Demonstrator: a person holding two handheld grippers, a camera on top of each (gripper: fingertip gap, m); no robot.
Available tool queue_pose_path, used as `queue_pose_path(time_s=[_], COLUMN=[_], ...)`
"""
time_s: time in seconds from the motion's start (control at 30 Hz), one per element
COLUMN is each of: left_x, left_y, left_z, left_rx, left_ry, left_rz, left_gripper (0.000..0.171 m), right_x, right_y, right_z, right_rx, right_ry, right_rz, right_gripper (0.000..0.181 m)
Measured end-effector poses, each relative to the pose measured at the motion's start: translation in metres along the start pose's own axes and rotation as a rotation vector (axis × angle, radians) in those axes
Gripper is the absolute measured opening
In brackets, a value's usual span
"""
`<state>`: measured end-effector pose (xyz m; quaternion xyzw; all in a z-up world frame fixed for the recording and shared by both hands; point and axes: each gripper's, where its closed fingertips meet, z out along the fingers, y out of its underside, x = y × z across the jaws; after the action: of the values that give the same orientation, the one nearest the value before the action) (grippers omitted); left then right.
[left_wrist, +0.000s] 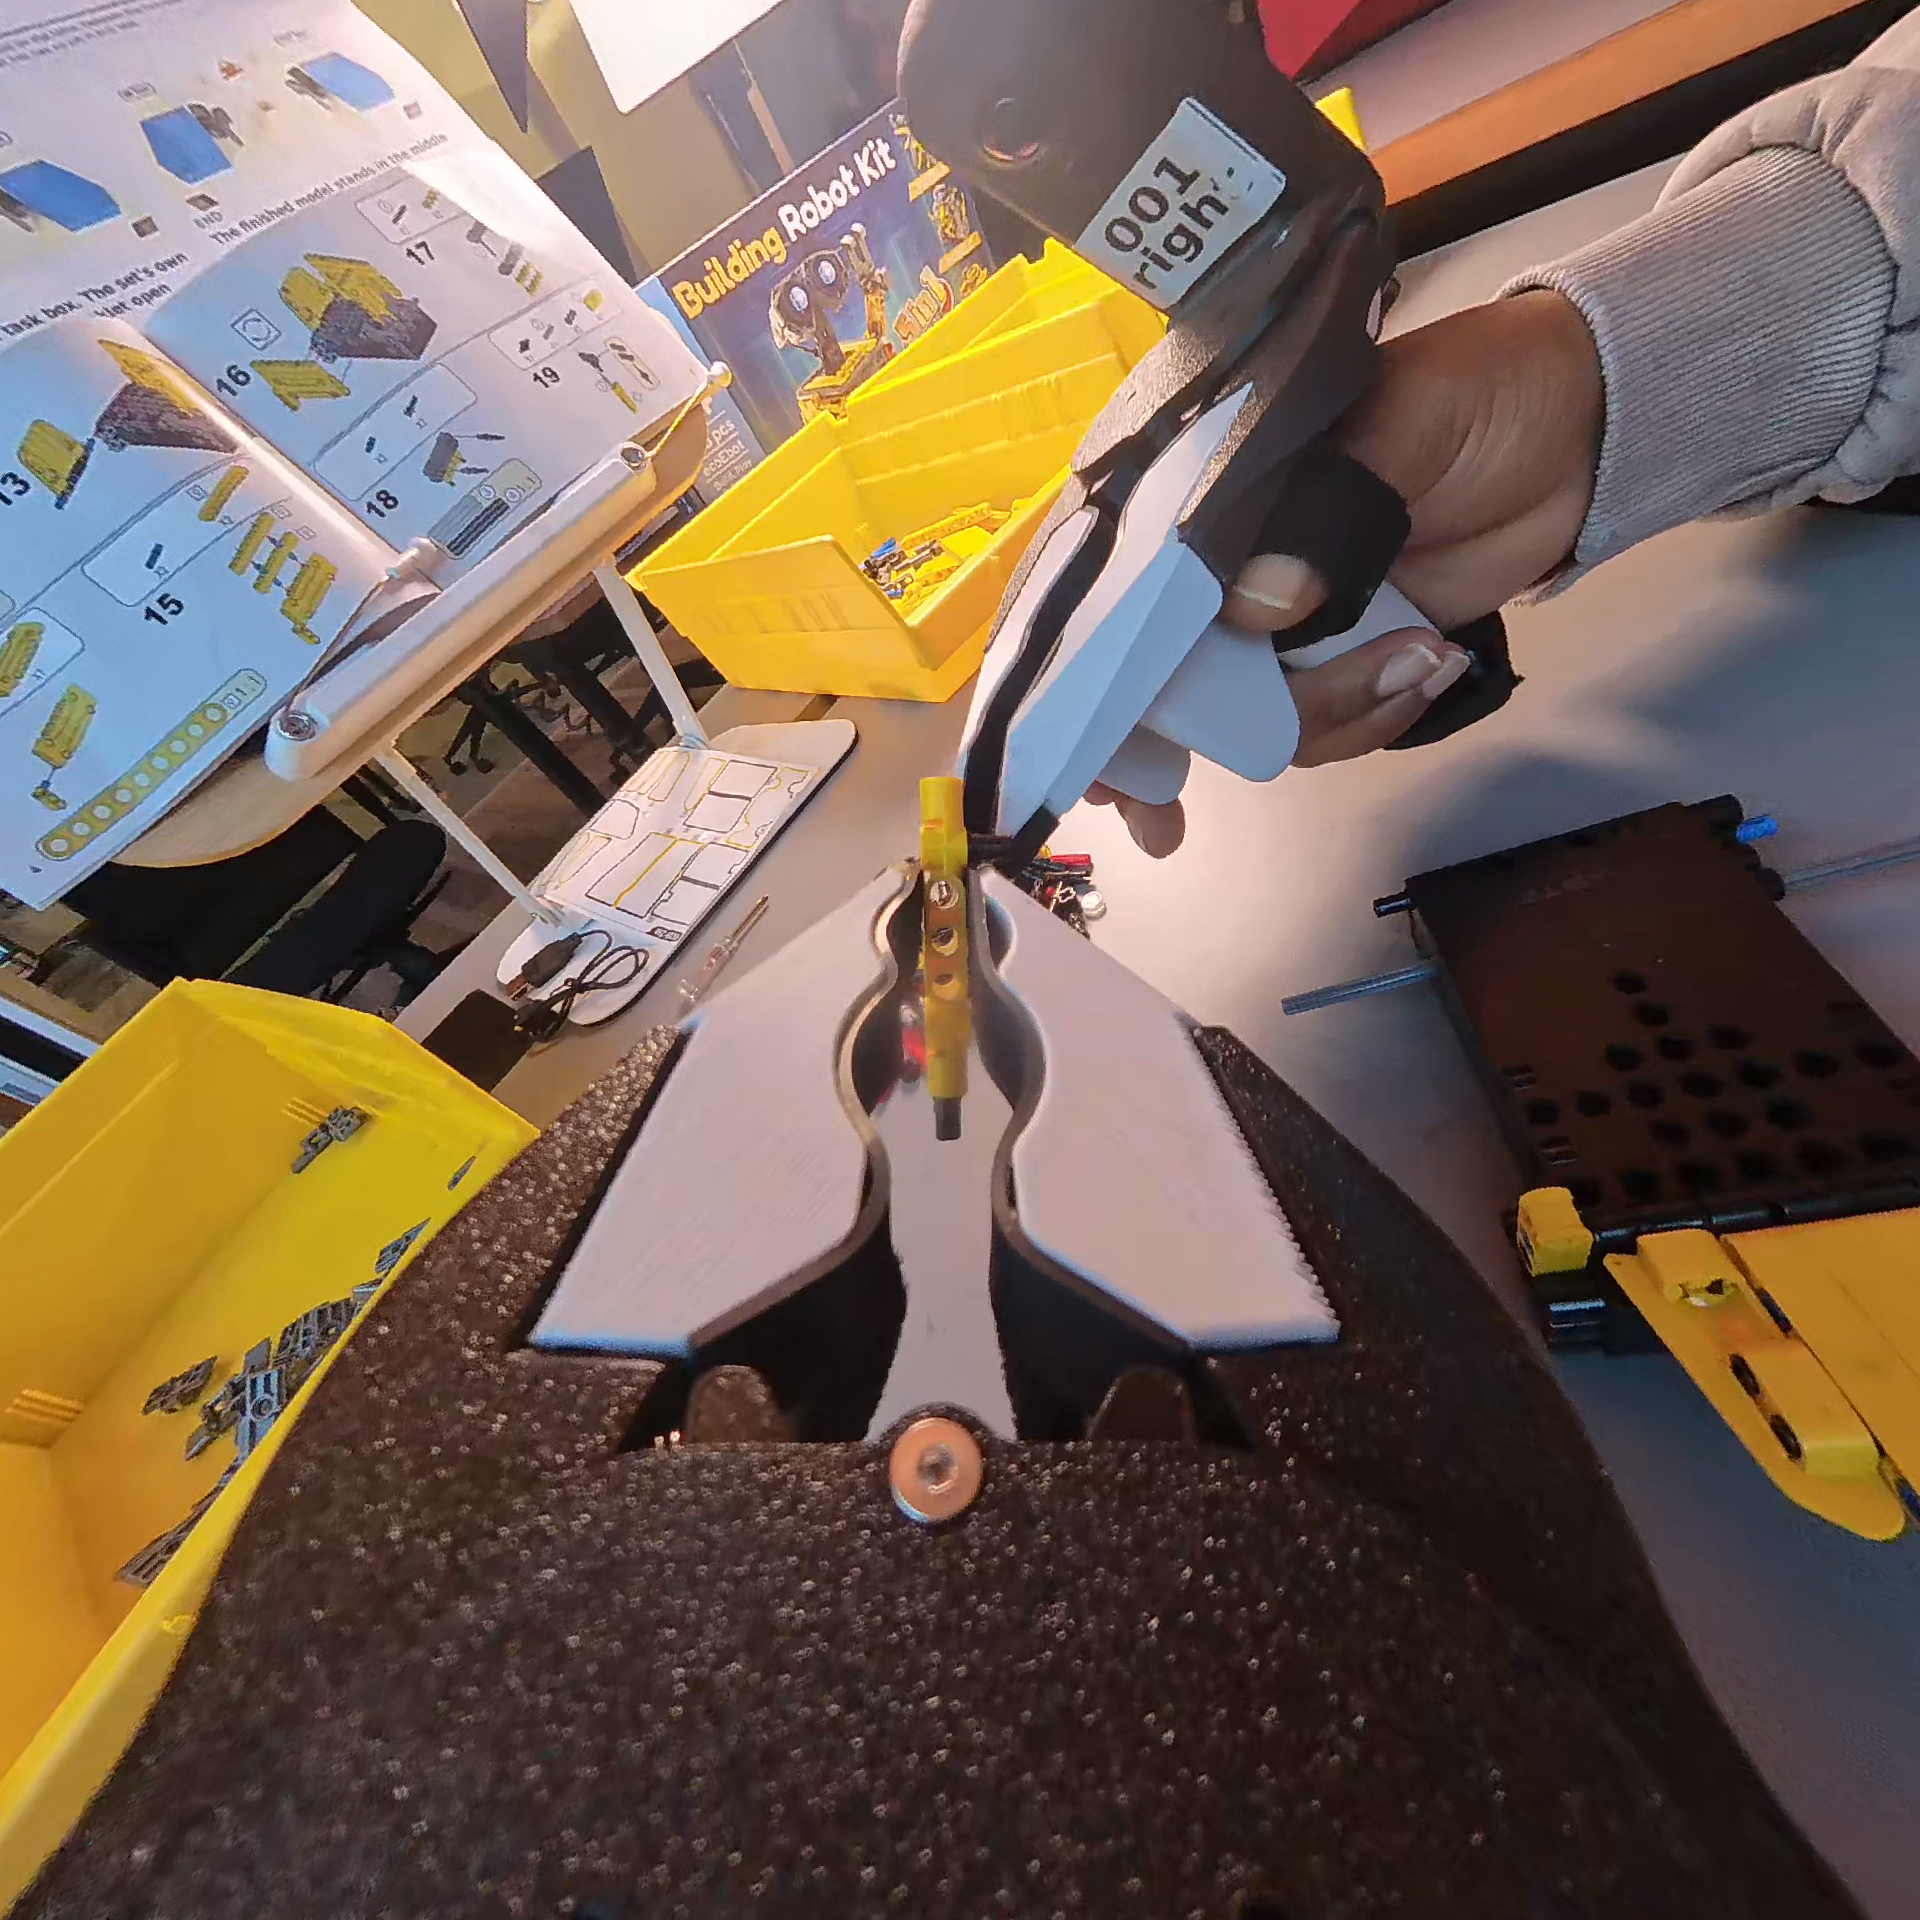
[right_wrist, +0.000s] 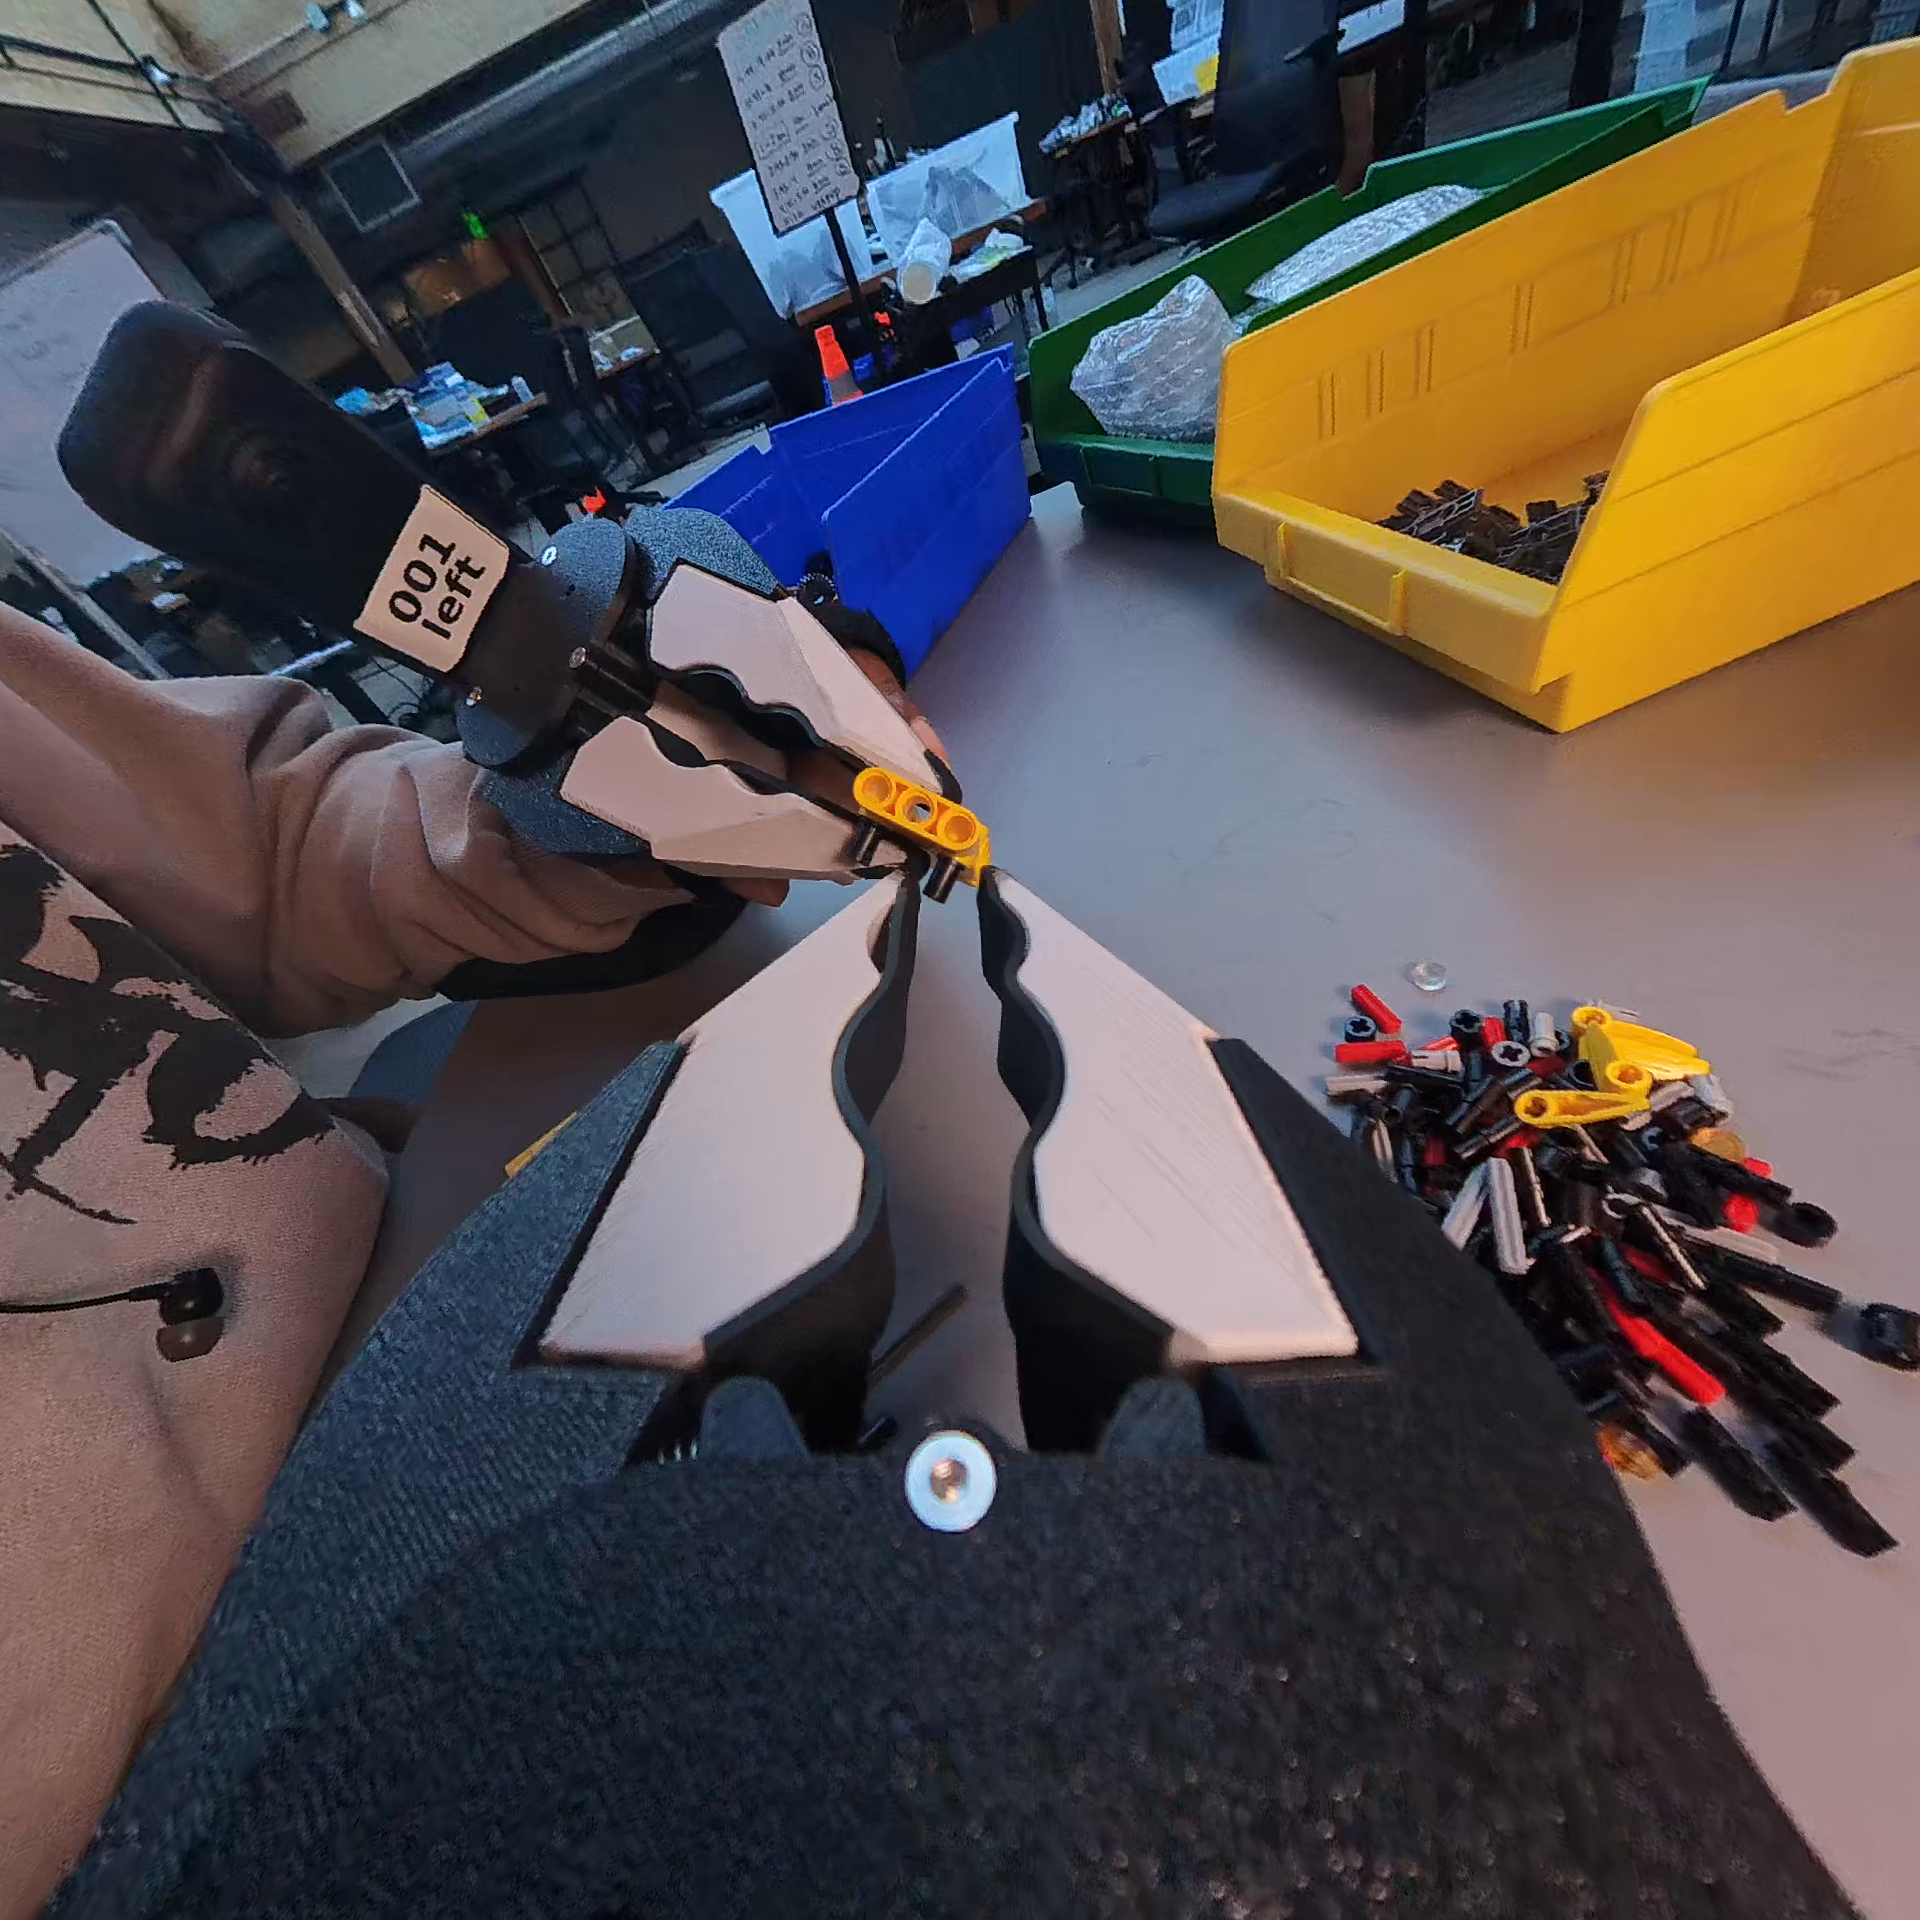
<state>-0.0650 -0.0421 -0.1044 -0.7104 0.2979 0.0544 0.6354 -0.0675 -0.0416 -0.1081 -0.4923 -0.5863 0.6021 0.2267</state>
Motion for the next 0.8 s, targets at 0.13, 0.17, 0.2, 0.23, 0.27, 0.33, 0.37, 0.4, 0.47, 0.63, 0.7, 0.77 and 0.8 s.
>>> queue_pose_path(time_s=[0.13,0.17,0.2,0.23,0.27,0.33,0.37,0.4,0.47,0.63,0.7,0.77,0.8], left_x=[0.0,0.0,0.0,0.001,0.002,0.002,0.002,0.003,0.005,0.007,0.006,0.003,0.002], left_y=[0.001,0.001,0.0,0.0,0.0,-0.001,0.0,0.001,0.001,-0.005,-0.009,-0.006,-0.004], left_z=[0.0,0.0,0.0,0.0,0.001,0.001,0.001,0.001,0.0,-0.005,-0.008,-0.009,-0.009], left_rx=[-0.006,-0.004,-0.001,0.001,0.006,0.018,0.02,0.025,0.046,0.119,0.149,0.144,0.135], left_ry=[-0.002,-0.004,-0.002,0.001,0.008,0.032,0.047,0.068,0.128,0.282,0.352,0.415,0.439], left_rz=[0.006,0.01,0.013,0.009,-0.004,-0.059,-0.089,-0.13,-0.238,-0.494,-0.608,-0.776,-0.852], left_gripper=[0.006,0.006,0.006,0.007,0.008,0.009,0.009,0.01,0.01,0.017,0.03,0.051,0.059], right_x=[0.0,0.0,0.0,-0.001,0.0,0.001,0.002,0.003,0.005,0.004,0.005,0.004,0.002], right_y=[0.001,0.001,0.0,-0.002,-0.003,-0.004,-0.006,-0.007,-0.006,-0.008,-0.008,-0.009,-0.009], right_z=[0.001,0.001,0.0,-0.001,-0.002,-0.003,-0.004,-0.005,-0.007,-0.009,-0.01,-0.012,-0.013], right_rx=[0.001,0.004,0.01,0.023,0.025,0.017,0.02,0.013,-0.015,-0.034,-0.055,-0.076,-0.084], right_ry=[-0.003,-0.007,-0.011,-0.01,-0.003,0.017,0.037,0.056,0.101,0.174,0.215,0.251,0.263], right_rz=[0.015,0.023,0.025,0.017,-0.001,-0.052,-0.083,-0.123,-0.218,-0.417,-0.517,-0.632,-0.686], right_gripper=[0.008,0.007,0.006,0.004,0.004,0.004,0.004,0.004,0.004,0.003,0.003,0.003,0.003])
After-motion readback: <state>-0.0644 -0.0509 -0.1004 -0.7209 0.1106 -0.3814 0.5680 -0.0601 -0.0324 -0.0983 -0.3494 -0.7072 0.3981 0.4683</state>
